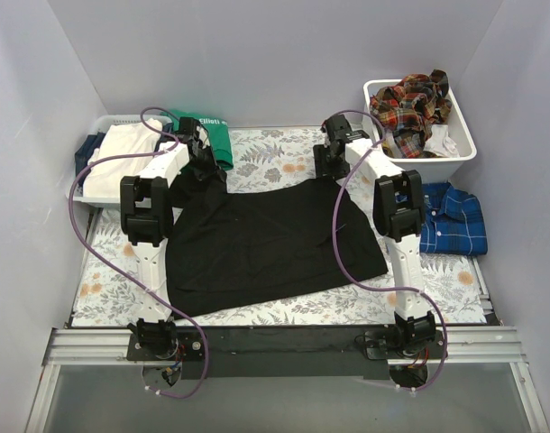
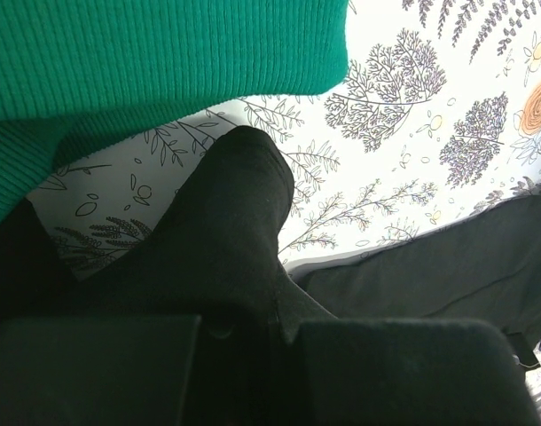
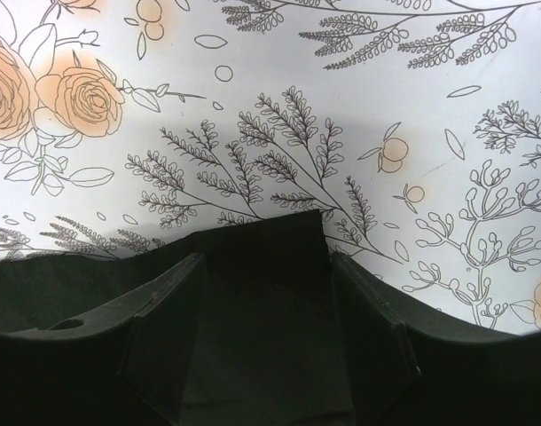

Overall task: Fold and stack the long sleeve shirts
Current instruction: Fold the shirt

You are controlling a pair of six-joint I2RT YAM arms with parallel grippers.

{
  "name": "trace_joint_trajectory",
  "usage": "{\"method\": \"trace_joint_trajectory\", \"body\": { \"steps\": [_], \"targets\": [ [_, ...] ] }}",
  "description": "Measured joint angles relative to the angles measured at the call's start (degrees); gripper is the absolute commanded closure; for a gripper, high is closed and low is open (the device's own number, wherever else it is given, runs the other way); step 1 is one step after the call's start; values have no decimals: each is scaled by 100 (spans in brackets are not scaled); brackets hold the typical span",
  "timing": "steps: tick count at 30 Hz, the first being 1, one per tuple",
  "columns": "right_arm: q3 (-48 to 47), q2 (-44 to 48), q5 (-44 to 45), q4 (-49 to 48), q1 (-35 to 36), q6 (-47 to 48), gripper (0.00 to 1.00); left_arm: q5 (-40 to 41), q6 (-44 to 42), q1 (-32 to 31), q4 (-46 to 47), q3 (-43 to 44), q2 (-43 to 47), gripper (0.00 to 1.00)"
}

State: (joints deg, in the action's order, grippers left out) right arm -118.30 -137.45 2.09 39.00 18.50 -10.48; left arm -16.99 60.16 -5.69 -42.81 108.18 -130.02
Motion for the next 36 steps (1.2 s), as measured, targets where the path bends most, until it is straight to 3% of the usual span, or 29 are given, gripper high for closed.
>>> {"method": "trace_joint_trajectory", "body": {
  "steps": [1, 3, 4, 5, 8, 18, 28, 36],
  "targets": [
    [-4, -17, 90, 0, 31, 9, 35, 0, 2, 0, 2, -2, 0, 100],
    [-74, -70, 236, 11, 74, 17, 49, -2, 0, 0, 2, -11, 0, 100],
    [-144, -111, 291, 15, 96, 20, 58, -4, 2, 0, 22, -39, 2, 100],
    [-208, -157, 352, 11, 109, 31, 77, -4, 2, 0, 50, -81, 11, 100],
    [-245, -181, 422, -2, 111, 11, 98, -4, 2, 0, 87, -210, 15, 100],
    [-63, -31, 575, 35, 109, -50, 99, -120, 9, 0, 92, -337, 345, 100],
    [221, 815, 525, 144, 107, -46, 99, -251, -28, -7, 136, -426, 1419, 100],
    [905, 1617, 525, 111, 107, -11, 99, 214, -153, -214, 173, -1532, 2022, 100]
  ]
}}
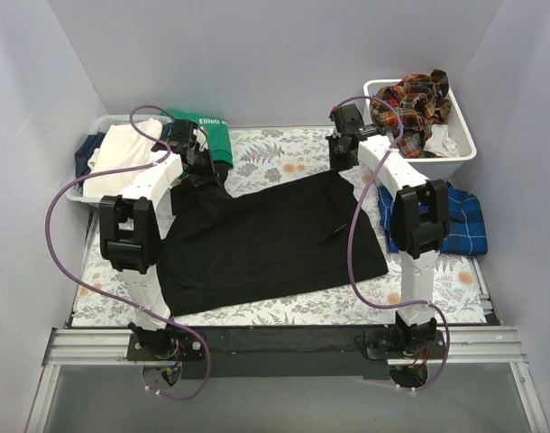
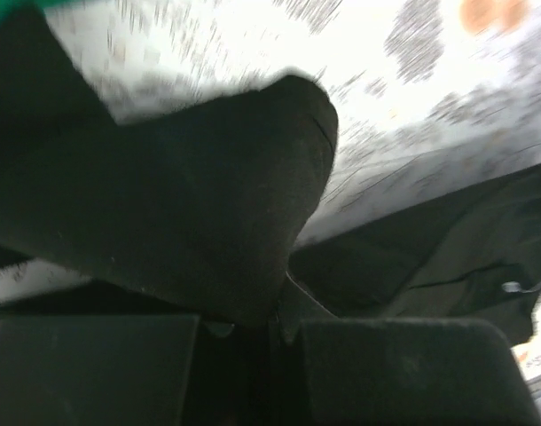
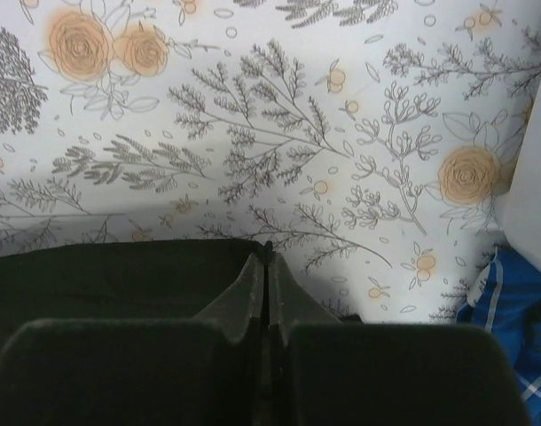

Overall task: Fold and stack the long sleeve shirts
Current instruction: Fold the shirt

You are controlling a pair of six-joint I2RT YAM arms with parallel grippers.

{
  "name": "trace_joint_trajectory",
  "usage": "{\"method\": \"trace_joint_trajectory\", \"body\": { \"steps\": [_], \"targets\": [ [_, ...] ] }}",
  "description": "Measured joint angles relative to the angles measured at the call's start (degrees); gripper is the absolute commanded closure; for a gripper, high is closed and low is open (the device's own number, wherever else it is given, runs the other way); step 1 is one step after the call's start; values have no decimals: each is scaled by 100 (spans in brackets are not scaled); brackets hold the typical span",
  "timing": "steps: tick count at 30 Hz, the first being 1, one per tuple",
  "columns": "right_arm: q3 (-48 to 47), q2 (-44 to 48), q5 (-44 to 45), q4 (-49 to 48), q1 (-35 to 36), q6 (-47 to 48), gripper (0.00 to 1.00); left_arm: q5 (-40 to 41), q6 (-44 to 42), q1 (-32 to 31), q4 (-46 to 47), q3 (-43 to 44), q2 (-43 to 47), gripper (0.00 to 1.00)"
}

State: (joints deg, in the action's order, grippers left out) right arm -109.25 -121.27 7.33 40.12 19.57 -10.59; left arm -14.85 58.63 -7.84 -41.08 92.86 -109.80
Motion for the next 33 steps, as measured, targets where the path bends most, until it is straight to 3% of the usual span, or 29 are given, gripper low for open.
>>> {"method": "trace_joint_trajectory", "body": {
  "steps": [12, 25, 29, 33],
  "targets": [
    [1429, 960, -68, -173, 0, 31, 99, 664, -15, -284, -133, -1132, 573, 100],
    [2776, 1821, -295, -450, 4, 31, 97, 713, 103, -291, -70, -2120, 1276, 99],
    [3132, 1956, -321, -483, 11, 28, 91, 688, 164, -332, -90, -2433, 1283, 99],
    [3438, 2133, -326, -542, 15, -35, 67, 686, 192, -385, -39, -2671, 1357, 99]
  ]
}}
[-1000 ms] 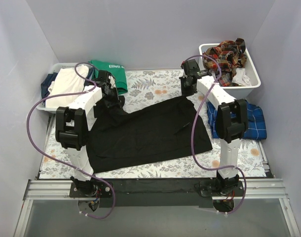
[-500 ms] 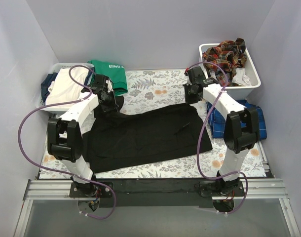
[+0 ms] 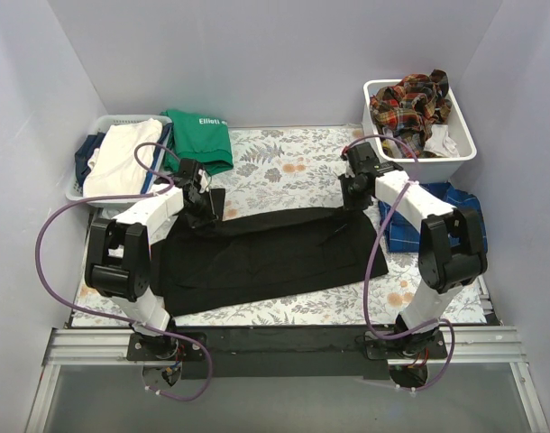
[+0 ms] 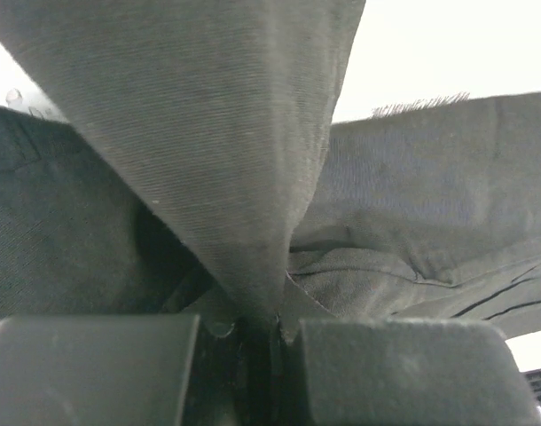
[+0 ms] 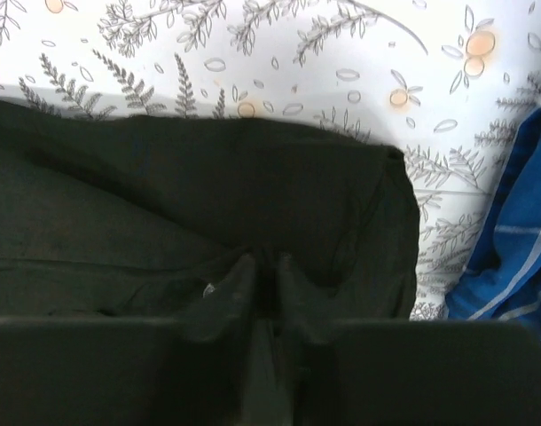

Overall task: Fold and stack the long sleeve shirts
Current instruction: Fold the shirt

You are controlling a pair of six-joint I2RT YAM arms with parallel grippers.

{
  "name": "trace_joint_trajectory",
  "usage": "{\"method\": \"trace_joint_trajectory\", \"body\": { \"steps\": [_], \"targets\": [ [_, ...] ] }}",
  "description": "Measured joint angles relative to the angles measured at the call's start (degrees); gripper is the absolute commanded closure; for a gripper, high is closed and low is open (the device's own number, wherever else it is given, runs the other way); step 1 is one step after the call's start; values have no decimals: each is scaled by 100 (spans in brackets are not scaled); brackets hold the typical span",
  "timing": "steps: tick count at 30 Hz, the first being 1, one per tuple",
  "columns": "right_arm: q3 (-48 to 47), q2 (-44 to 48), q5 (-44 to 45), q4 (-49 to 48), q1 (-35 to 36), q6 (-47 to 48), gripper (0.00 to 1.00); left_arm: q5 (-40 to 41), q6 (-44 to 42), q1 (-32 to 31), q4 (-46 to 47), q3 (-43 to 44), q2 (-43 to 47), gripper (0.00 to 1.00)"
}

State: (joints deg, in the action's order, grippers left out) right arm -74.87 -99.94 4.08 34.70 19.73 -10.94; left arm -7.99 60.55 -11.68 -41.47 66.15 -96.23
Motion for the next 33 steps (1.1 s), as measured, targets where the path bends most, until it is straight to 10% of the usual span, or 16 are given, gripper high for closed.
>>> {"method": "trace_joint_trajectory", "body": {
  "steps": [11, 33],
  "targets": [
    [1342, 1443, 179, -229, 22, -396, 54, 35, 55, -120, 81, -560, 153, 95],
    [780, -295, -984, -345, 107, -529, 57, 420, 306, -166, -83, -933, 1187, 32]
  ]
}}
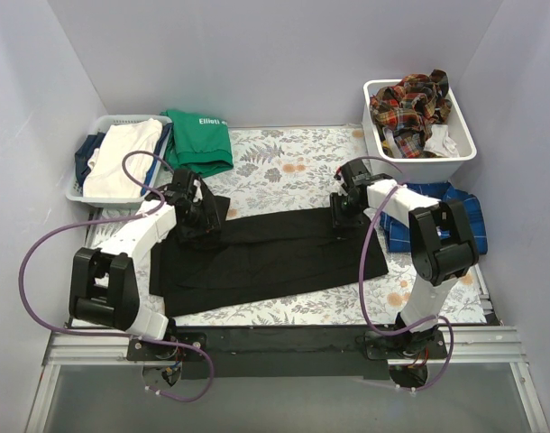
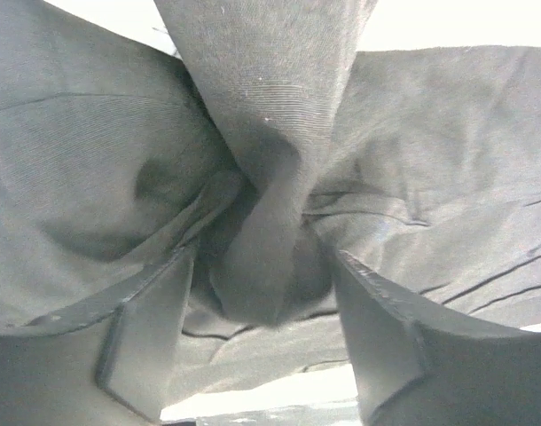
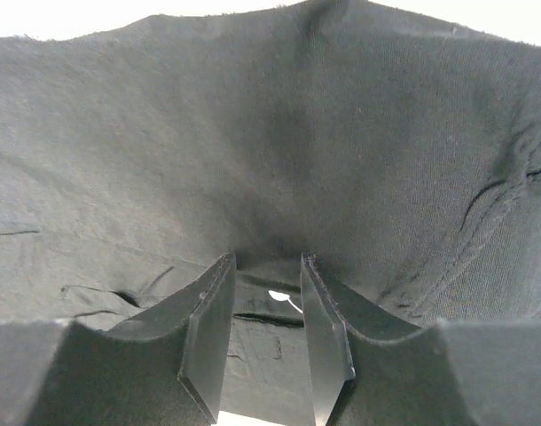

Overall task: Fold and stack the long sleeve shirts
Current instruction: Fold the shirt

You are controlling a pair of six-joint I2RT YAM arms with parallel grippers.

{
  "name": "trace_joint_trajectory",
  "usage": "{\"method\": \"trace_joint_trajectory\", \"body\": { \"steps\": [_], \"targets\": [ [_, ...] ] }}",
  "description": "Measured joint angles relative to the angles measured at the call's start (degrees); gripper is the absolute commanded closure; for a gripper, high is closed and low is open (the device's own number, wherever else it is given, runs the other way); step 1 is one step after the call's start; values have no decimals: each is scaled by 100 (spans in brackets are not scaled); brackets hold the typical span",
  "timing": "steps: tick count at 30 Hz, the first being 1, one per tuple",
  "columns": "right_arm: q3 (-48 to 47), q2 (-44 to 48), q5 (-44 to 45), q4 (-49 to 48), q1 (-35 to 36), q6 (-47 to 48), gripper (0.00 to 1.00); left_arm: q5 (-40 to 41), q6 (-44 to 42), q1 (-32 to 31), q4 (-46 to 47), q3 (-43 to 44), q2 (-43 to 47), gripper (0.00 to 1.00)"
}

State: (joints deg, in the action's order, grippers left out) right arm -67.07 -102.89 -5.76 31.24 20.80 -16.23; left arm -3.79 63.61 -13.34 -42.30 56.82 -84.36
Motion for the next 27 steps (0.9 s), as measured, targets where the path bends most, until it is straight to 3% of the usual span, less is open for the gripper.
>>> {"method": "trace_joint_trajectory", "body": {
  "steps": [8, 14, 27],
  "targets": [
    [55, -79, 103, 94, -4, -39, 59, 457, 378, 140, -120, 1054, 94, 25],
    [570, 378, 382, 299, -11, -31, 59, 507, 533, 695, -197, 1539, -76, 27],
    [461, 839, 590, 887, -7, 114, 59, 612, 437, 710, -280, 3600, -2931, 34]
  ]
}}
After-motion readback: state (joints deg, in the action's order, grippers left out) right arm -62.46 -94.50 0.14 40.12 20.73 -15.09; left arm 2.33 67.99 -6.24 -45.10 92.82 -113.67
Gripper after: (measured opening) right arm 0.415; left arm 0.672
